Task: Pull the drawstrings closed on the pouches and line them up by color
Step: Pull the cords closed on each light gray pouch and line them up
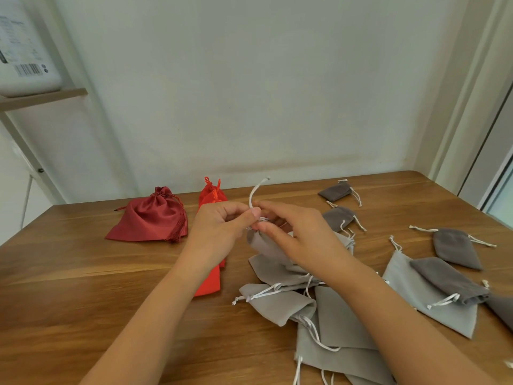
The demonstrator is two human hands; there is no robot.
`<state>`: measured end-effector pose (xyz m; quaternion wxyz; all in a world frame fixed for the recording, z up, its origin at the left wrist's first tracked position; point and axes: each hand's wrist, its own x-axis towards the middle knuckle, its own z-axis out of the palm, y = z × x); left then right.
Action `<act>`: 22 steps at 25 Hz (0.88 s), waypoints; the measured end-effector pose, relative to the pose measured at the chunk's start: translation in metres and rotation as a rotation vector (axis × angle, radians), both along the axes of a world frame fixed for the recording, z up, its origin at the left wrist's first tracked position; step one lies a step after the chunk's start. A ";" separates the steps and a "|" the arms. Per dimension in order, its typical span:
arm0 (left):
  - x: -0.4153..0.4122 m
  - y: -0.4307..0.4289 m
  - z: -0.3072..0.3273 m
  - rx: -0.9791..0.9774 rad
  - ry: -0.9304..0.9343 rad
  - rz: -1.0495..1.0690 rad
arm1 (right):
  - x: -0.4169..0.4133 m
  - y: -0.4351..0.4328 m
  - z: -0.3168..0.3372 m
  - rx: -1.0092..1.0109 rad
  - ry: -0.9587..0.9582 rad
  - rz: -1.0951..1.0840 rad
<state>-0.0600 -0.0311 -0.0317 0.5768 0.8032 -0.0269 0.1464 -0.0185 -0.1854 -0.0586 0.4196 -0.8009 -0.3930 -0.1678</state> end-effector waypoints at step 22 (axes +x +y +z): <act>-0.005 0.014 0.008 -0.108 0.103 -0.178 | -0.003 -0.014 0.016 0.118 0.434 0.093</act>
